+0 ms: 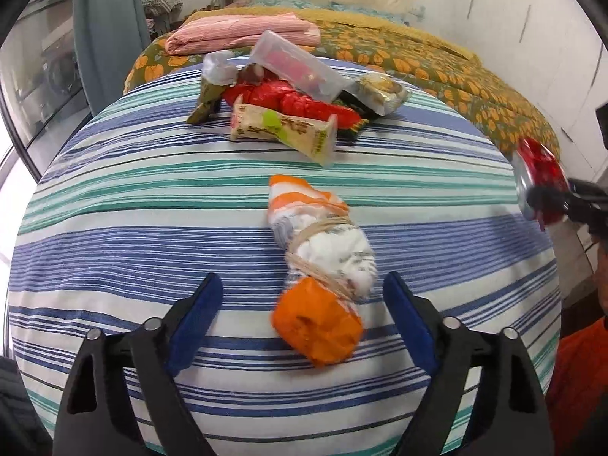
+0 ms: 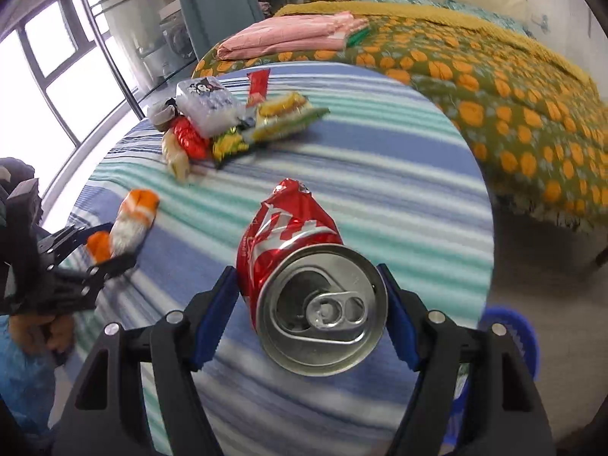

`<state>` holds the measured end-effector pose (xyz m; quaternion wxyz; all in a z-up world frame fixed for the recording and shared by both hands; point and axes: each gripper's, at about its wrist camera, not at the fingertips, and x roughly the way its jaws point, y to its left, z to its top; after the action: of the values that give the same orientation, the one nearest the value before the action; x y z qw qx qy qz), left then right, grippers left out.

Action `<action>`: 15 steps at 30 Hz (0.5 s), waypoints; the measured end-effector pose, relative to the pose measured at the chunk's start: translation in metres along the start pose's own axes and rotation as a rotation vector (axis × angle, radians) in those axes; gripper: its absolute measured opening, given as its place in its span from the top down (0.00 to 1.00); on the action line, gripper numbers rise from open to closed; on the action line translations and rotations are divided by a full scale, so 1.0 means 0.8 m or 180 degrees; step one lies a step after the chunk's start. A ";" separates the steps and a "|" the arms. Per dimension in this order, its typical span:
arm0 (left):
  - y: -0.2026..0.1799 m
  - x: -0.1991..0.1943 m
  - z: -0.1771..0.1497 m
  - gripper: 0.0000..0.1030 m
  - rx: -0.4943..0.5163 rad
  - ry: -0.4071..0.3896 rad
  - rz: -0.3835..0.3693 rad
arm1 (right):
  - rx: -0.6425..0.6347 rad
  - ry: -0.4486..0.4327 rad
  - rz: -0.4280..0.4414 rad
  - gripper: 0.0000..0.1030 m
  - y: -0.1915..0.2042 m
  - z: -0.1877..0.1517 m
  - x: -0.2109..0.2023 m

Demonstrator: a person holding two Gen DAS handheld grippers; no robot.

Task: Collect trash
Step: 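Carry snack and can to the wastebasket and open both tools over it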

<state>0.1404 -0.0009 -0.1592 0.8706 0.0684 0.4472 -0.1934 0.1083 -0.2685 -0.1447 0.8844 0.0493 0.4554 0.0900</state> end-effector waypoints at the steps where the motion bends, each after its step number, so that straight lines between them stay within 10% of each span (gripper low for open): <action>1: -0.004 0.001 0.002 0.23 0.0035 0.0004 0.0037 | 0.0035 -0.0008 0.0015 0.32 -0.003 -0.006 -0.004; 6: -0.011 0.011 0.015 0.24 0.0048 -0.0030 0.0196 | 0.0178 -0.0105 0.0073 0.32 -0.015 -0.034 -0.029; 10: -0.015 0.013 0.021 0.54 0.0084 -0.0052 0.0238 | 0.0310 -0.0231 0.0060 0.32 -0.041 -0.048 -0.052; 15: -0.050 -0.012 0.029 0.55 0.0108 -0.0181 0.0054 | 0.0580 -0.0346 -0.0143 0.32 -0.106 -0.072 -0.077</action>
<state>0.1368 -0.0417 -0.1357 0.8833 0.0815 0.4183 -0.1954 0.0362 -0.3636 -0.1433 0.9014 0.1241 0.4140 0.0255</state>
